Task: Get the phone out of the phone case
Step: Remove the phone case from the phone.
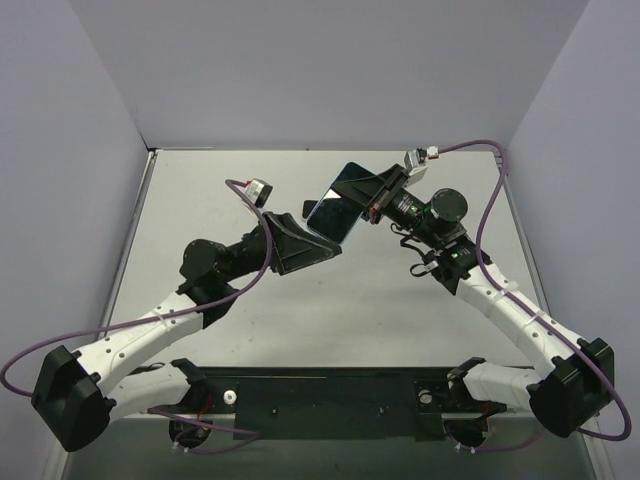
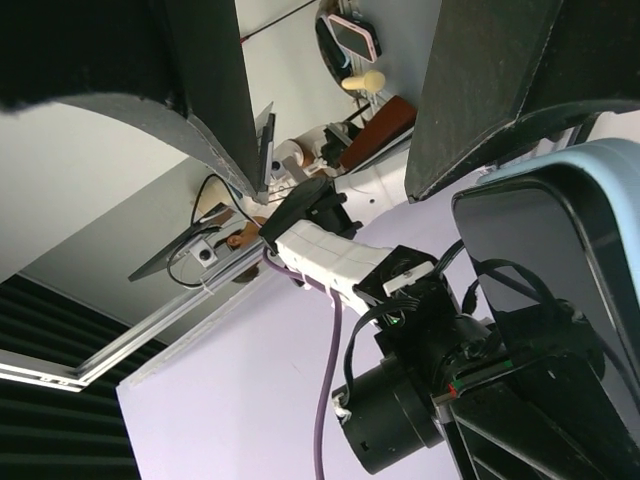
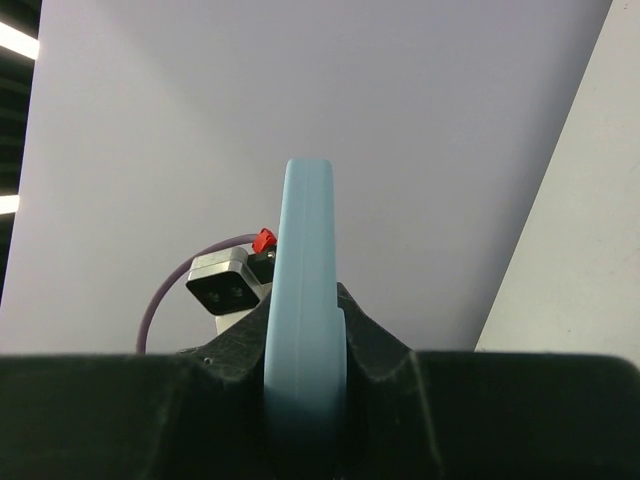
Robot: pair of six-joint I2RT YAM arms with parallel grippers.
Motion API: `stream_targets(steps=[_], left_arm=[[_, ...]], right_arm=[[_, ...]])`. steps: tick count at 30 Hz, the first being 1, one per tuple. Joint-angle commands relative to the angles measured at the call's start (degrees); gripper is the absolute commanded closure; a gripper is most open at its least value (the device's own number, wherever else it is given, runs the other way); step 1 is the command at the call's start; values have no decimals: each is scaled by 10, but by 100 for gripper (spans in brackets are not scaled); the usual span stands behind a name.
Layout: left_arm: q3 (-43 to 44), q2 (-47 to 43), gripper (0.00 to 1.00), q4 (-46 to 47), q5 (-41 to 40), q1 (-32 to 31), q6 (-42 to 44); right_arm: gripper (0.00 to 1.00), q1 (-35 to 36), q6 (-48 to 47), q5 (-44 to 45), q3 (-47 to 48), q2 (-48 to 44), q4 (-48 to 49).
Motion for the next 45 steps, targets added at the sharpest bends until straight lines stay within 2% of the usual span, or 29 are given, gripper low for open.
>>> stream_targets(steps=[1,6,15,21,26,33,39,42,45], left_arm=[[28,-25,30,-64,-4,-4,65],[54,-40,30,-183,-25,-5,144],[56,-18,30,-139,-44,-4,125],[56,-28,29,-224,-107,-2,135],[39,-40,29,-234,-161,8,115],[52,-32,30,-269,-181,19,114],[38,-29,31,-249,-196,31,76],[21,-32,35,-211,-204,35,55],[29,-36,38,-225,-213,42,60]], right_arm=[[100,4,-1,11,8,-29,52],[100,6,1,8,10,-29,57],[100,16,-5,15,12,-30,52],[100,31,-15,18,22,-30,44],[100,39,-15,16,21,-36,44],[100,41,37,10,6,-30,118],[100,42,80,-9,4,-11,185],[100,44,57,-24,4,-12,161],[100,45,17,-49,10,-17,119]])
